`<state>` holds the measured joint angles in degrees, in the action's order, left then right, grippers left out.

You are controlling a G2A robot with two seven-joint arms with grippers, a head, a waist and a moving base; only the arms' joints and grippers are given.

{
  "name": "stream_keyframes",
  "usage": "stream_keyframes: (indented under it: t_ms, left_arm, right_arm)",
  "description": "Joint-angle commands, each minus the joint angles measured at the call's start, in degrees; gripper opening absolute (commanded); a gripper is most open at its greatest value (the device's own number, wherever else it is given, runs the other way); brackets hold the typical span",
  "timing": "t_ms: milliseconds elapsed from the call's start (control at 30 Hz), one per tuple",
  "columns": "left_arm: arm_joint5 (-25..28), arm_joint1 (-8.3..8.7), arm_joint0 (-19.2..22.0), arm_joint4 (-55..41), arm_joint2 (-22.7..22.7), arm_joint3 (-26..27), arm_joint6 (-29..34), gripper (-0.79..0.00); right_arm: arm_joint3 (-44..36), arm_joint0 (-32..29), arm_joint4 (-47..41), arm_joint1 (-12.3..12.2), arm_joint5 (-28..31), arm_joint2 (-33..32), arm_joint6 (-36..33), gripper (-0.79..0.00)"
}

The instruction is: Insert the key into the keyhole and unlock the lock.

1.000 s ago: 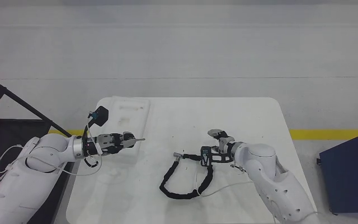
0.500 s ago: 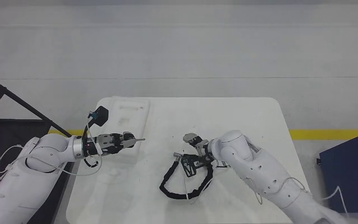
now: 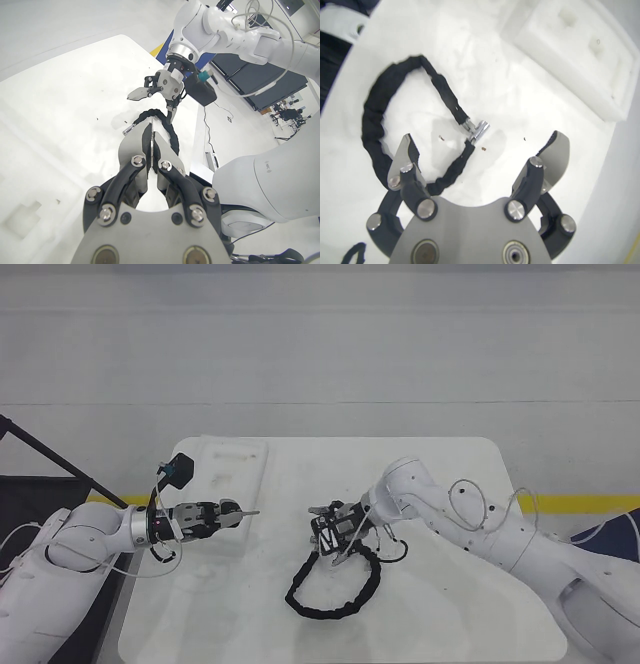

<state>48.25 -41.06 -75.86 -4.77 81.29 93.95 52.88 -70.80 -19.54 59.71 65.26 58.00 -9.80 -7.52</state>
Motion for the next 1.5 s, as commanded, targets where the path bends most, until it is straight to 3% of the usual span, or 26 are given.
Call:
stream_keyframes:
  t_ms: [0, 133, 567, 700, 1000, 1300, 1467]
  left_arm:
    - [0.0, 0.0, 0.0, 0.0, 0.0, 0.0, 0.0, -0.785]
    - [0.0, 0.0, 0.0, 0.0, 0.0, 0.0, 0.0, -0.785]
    - [0.0, 0.0, 0.0, 0.0, 0.0, 0.0, 0.0, -0.785]
    - [0.0, 0.0, 0.0, 0.0, 0.0, 0.0, 0.0, -0.785]
    - [0.0, 0.0, 0.0, 0.0, 0.0, 0.0, 0.0, -0.785]
    - [0.0, 0.0, 0.0, 0.0, 0.0, 0.0, 0.0, -0.785]
    - [0.0, 0.0, 0.0, 0.0, 0.0, 0.0, 0.0, -0.785]
  right_arm:
    - [2.63, 0.07, -10.76, -0.24, 0.0, 0.06, -2.14, 0.0]
    - [7.43, -0.85, -21.78, -0.19, 0.0, 0.06, -5.02, 0.0]
    - [7.34, -1.04, -21.83, -0.19, -0.37, -0.02, -4.9, 0.0]
    - [4.57, -2.92, -20.69, -0.65, -5.51, -1.98, -4.11, 0.0]
    - [0.69, -7.04, -19.3, -2.56, -14.26, -5.26, -10.34, 0.0]
    - [-3.27, -10.93, -16.31, -3.33, -18.08, -6.5, -17.03, 0.0]
    - [-4.46, -12.08, -14.16, -3.28, -19.54, -7.04, -20.4, -0.194]
